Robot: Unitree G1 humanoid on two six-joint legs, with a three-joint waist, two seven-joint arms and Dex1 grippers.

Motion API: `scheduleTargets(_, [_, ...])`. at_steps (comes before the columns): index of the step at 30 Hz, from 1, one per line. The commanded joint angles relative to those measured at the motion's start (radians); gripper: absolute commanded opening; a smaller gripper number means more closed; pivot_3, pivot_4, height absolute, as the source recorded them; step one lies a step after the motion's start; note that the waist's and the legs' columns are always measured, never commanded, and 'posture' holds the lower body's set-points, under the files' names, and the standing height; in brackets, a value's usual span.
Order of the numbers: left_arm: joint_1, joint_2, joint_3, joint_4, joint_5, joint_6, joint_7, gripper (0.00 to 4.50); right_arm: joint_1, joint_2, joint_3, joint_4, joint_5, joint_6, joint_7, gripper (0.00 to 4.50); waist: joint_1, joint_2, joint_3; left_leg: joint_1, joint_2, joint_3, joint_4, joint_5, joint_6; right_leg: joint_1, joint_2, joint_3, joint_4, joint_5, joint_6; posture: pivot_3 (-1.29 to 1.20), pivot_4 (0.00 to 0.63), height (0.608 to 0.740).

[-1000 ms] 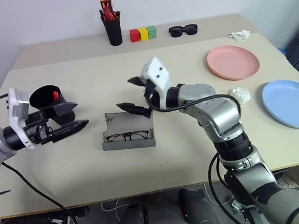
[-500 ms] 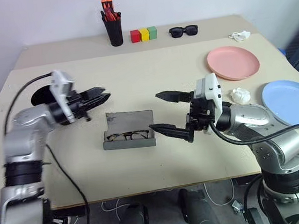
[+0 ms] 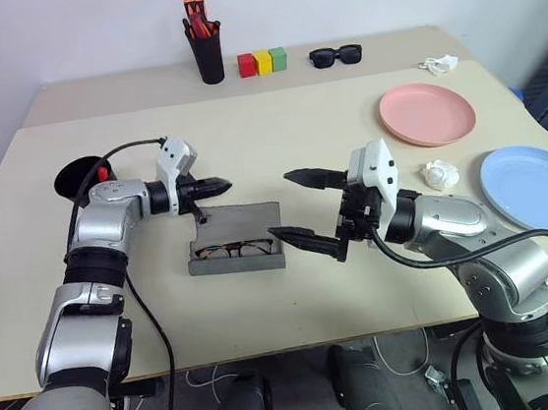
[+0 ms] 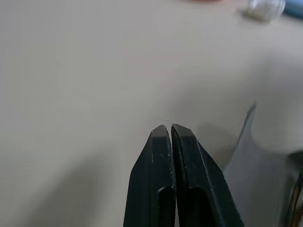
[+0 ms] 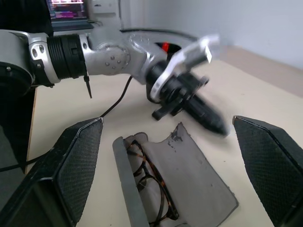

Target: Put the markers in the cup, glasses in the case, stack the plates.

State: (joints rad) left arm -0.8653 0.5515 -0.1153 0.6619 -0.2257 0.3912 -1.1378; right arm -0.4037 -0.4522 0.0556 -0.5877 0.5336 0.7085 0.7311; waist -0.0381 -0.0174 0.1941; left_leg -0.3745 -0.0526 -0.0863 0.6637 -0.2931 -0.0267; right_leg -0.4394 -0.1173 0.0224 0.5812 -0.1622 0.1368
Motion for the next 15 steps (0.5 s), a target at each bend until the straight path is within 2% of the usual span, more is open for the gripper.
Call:
scheduleTargets(1, [-0.050, 0.018, -0.024, 0.026, 0.026, 0.056, -0.057, 0.08, -0.008, -0.001, 0.005, -0.024, 0.003, -0.031, -0.014, 4.50, 0.001, 0.000, 0.000, 0.000, 0.000, 0.000, 0.000, 0.000, 0.000, 0.000, 0.000, 0.000, 0.000, 0.000, 0.000, 0.00, 0.150, 0.740])
scheduleTargets(9, [-0.071, 0.012, -0.005, 0.024, -0.006, 0.156, -0.136, 0.08, -0.005, -0.019, 0.029, -0.011, -0.016, -0.044, -0.027, 4.50, 0.005, 0.000, 0.000, 0.000, 0.000, 0.000, 0.000, 0.000, 0.000, 0.000, 0.000, 0.000, 0.000, 0.000, 0.000, 0.00, 0.150, 0.740])
scheduleTargets(15, [0.013, 0.069, -0.042, -0.119, -0.020, 0.227, -0.260, 0.08, -0.009, -0.035, 0.036, 0.002, -0.033, -0.053, -0.033, 4.50, -0.004, 0.000, 0.000, 0.000, 0.000, 0.000, 0.000, 0.000, 0.000, 0.000, 0.000, 0.000, 0.000, 0.000, 0.000, 0.00, 0.150, 0.740])
